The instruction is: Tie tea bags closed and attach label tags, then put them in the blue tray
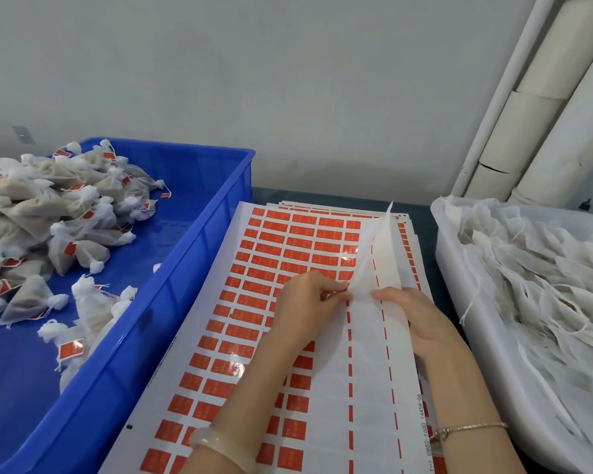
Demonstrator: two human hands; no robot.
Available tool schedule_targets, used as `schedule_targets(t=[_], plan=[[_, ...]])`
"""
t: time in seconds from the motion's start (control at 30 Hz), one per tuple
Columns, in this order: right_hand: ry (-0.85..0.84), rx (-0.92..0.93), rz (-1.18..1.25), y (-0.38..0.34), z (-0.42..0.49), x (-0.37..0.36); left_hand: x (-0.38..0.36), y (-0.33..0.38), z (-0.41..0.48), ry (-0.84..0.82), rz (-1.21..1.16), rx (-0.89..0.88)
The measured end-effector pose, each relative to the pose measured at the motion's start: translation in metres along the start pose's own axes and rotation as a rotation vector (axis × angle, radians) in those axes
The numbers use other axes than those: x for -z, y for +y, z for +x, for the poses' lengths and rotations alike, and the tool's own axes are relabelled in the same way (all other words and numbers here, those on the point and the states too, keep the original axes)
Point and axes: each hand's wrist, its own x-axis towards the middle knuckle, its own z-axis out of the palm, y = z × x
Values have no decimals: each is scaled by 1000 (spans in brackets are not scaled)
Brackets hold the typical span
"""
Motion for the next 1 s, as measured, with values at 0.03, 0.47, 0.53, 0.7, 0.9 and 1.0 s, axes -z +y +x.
schedule_targets(t=[0.03, 0.47, 0.53, 0.7, 0.9, 1.0], plan=[[-2, 4, -3, 0, 0, 0, 0, -1, 0, -4, -6, 0], [37, 20, -43, 0, 1, -3, 3, -2, 5, 22, -63, 60], [35, 21, -38, 0, 0, -3, 3, 0, 4, 18, -84, 63], [27, 35, -29, 0, -1, -4, 1, 0, 4, 16, -139, 88], [34, 35, -32, 0, 0, -4, 2, 0, 2, 35, -133, 47], [30, 28, -33, 0, 1, -4, 5, 0, 3, 55, -133, 49]])
